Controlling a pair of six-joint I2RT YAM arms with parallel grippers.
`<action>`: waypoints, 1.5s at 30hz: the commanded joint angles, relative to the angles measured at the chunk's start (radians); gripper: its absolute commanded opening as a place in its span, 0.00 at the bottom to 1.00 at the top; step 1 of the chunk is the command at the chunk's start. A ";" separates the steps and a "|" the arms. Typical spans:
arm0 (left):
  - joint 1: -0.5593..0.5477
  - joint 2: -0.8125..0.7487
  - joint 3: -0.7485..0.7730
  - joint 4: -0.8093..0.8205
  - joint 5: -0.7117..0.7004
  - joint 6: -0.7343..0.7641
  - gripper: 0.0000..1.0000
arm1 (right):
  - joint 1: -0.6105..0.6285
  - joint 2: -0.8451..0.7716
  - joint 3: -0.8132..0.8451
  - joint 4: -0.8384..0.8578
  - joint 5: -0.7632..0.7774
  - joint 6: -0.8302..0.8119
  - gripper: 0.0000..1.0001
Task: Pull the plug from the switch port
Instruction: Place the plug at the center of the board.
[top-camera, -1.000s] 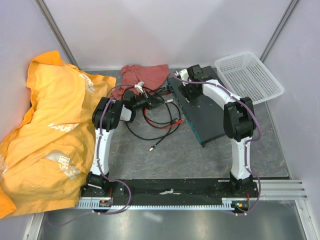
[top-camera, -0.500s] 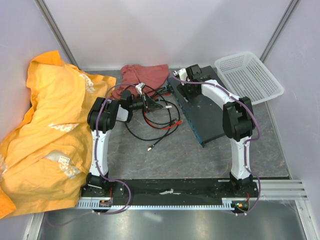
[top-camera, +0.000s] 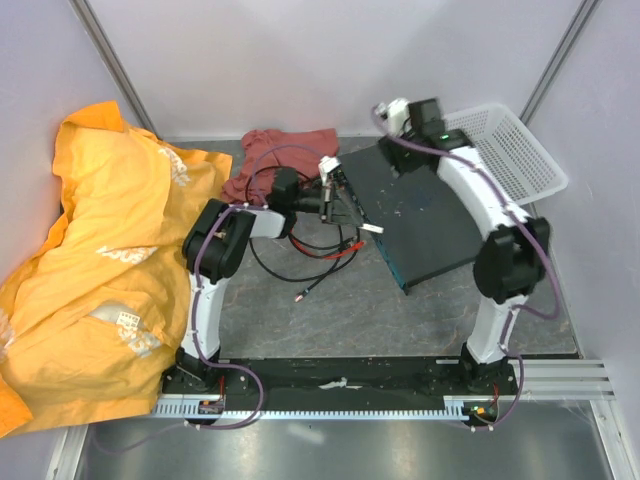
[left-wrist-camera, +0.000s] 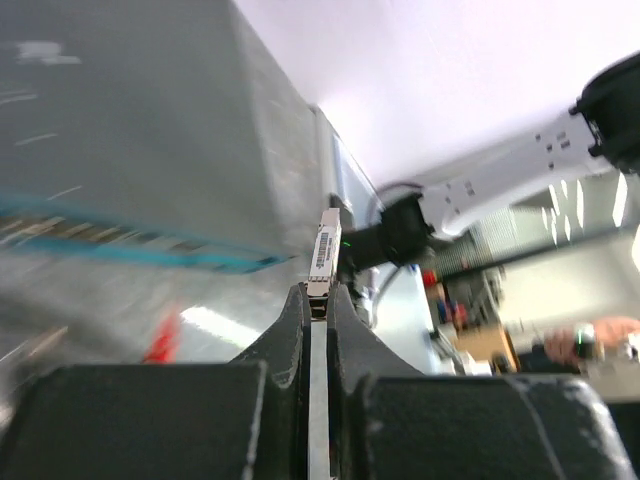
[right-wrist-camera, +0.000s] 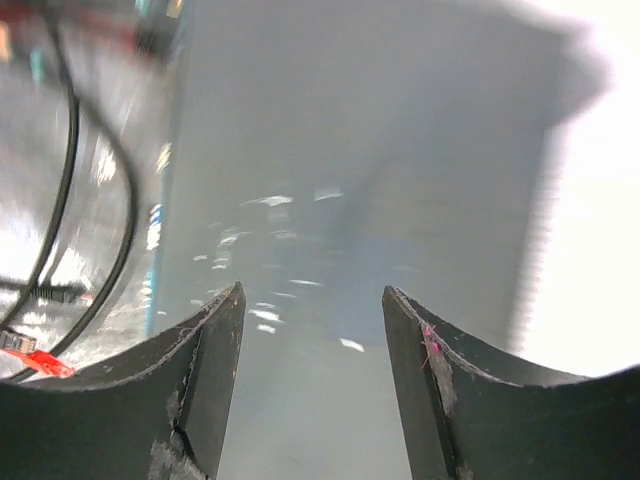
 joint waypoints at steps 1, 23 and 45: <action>-0.148 -0.066 0.109 -0.102 0.010 0.039 0.02 | -0.084 -0.251 0.088 0.031 0.063 0.020 0.67; -0.710 0.365 0.801 -0.697 -0.686 0.169 0.02 | -0.359 -0.856 -0.395 0.067 0.313 0.076 0.68; -0.767 0.430 0.858 -0.739 -0.802 0.101 0.56 | -0.397 -0.916 -0.470 0.016 0.197 0.142 0.68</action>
